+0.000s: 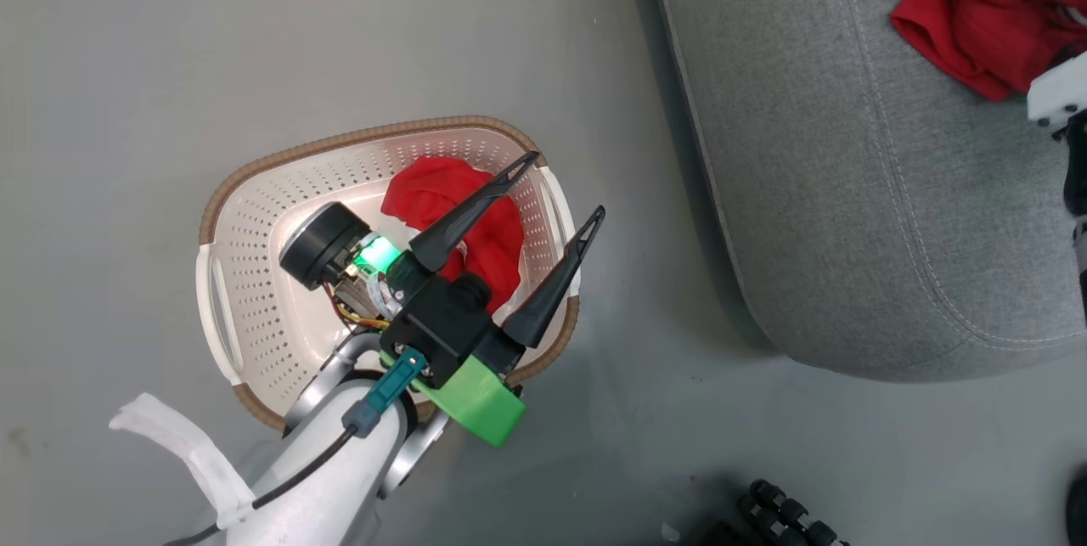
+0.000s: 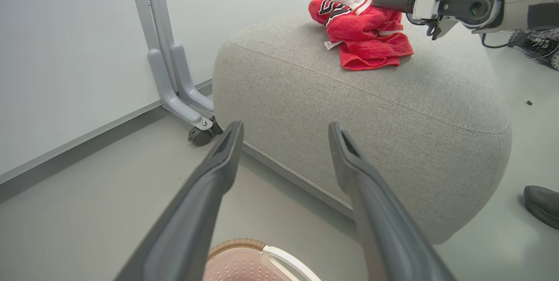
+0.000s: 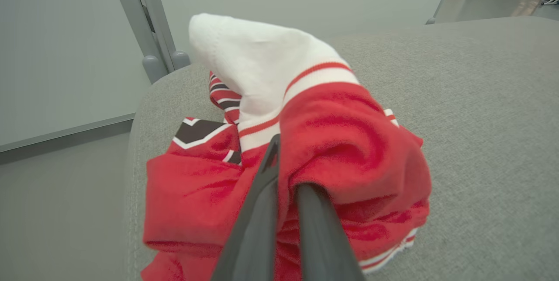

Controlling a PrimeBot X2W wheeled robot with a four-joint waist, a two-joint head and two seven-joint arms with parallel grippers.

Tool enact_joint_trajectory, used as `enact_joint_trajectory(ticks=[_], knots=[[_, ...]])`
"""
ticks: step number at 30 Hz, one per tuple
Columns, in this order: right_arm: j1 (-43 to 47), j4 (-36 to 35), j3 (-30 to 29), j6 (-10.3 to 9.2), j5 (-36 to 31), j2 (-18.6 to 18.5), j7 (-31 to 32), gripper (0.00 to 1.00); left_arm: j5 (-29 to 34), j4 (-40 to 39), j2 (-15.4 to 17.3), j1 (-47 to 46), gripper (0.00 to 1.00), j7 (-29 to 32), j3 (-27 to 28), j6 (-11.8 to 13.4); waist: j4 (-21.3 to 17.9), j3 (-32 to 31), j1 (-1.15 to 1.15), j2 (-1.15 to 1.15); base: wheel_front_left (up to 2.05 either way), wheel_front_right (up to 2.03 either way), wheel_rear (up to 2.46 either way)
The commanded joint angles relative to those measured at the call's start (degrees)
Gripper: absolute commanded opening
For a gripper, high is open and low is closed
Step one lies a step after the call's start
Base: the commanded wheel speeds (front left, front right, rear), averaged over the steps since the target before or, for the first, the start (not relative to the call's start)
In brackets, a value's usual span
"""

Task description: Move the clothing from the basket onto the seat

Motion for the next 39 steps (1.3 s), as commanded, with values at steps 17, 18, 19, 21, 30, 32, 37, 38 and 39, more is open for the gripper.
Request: enact_joint_trajectory(ticks=[17,18,19,21,30,32,37,38,39], knots=[[20.5,-18.3,-5.7,-0.08,-8.2,9.1,-0.2,1.00,-3.2,4.6,-0.6,4.3,1.00,-4.5,3.6,5.8,-1.1,-11.3,-0.01,0.00,0.00,0.00,0.00],[21.8,-20.2,-5.8,-0.08,-9.0,9.8,-0.2,1.00,-3.7,4.8,-0.9,4.9,1.00,-4.7,4.2,6.4,-0.8,-12.2,-0.01,0.00,0.00,0.00,0.00],[22.8,-21.7,-5.6,-0.08,-9.5,10.5,-0.2,1.00,-4.0,5.1,-1.0,5.3,1.00,-5.0,4.7,6.8,-0.5,-12.9,-0.01,0.00,0.00,0.00,0.00],[25.4,-24.5,-5.2,-0.08,-10.9,11.6,-0.2,1.00,-4.6,5.7,-1.3,6.2,1.00,-5.5,5.7,7.7,0.3,-14.2,-0.01,0.00,0.00,0.00,0.00],[35.0,-36.1,-0.1,-0.08,-14.3,15.2,-0.1,1.00,-7.3,6.7,-2.4,9.6,1.00,-6.5,13.0,11.6,6.2,-18.3,-0.01,0.00,0.00,0.00,0.00],[36.2,-37.7,0.9,-0.08,-14.6,15.7,0.4,1.00,-7.7,6.2,-2.8,10.7,1.00,-6.5,14.9,12.0,7.5,-18.9,-0.01,0.00,0.00,0.00,0.00],[39.9,-41.5,2.3,-0.08,-15.2,16.5,2.6,1.00,-8.0,6.2,-3.8,14.1,1.00,-6.5,20.7,11.7,11.0,-20.8,-0.01,0.00,0.00,0.00,0.00],[40.5,-41.9,2.4,-0.08,-15.4,16.6,3.0,1.00,-8.0,6.3,-3.9,14.6,1.00,-6.5,21.5,11.6,11.4,-21.0,-0.01,0.00,0.00,0.00,0.00],[41.1,-42.7,2.7,-0.08,-15.4,16.7,3.4,1.00,-8.1,6.5,-4.2,15.3,1.00,-6.5,22.6,11.5,11.9,-21.3,-0.01,0.00,0.00,0.00,0.00]])
